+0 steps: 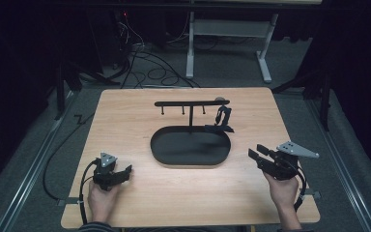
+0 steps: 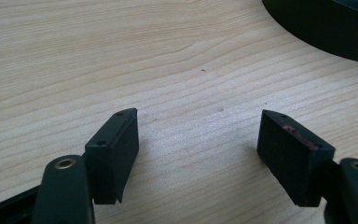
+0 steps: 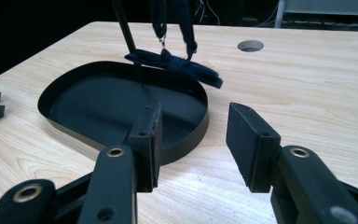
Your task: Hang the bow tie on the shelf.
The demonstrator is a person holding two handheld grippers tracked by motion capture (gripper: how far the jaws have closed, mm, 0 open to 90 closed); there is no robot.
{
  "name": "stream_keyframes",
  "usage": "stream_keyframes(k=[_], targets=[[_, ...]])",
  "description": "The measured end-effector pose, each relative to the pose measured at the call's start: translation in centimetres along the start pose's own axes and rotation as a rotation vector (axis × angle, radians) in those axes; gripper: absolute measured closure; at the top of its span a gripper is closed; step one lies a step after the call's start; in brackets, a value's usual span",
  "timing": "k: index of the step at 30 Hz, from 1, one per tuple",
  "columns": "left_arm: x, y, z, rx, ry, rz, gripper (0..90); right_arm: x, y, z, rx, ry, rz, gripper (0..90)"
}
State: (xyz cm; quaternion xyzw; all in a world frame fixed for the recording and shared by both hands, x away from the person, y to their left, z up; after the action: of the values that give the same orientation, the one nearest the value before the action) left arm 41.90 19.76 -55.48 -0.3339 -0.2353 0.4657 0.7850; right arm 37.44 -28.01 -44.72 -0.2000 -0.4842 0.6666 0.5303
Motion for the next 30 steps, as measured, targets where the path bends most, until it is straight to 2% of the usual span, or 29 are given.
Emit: stream_keyframes(k=[30], targets=[[0.0,0.0,0.0,0.000,-0.002,-0.001,29.9,-0.3,3.7,-3.4,0.102,0.015,-0.015,57.8]])
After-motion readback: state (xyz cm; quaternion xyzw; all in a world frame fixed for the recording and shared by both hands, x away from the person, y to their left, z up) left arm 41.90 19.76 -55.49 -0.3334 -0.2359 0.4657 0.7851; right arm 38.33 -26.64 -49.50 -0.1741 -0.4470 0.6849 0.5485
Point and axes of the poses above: each handheld gripper's, and its own axes: z roughly backward along the jaws, y roughly out of its underside, x roughly to its left, the point moved 7 cm from there along -z, roughly forward along the jaws, and after that the axes turned 6 degrees about -z, right-handed, at the moved point
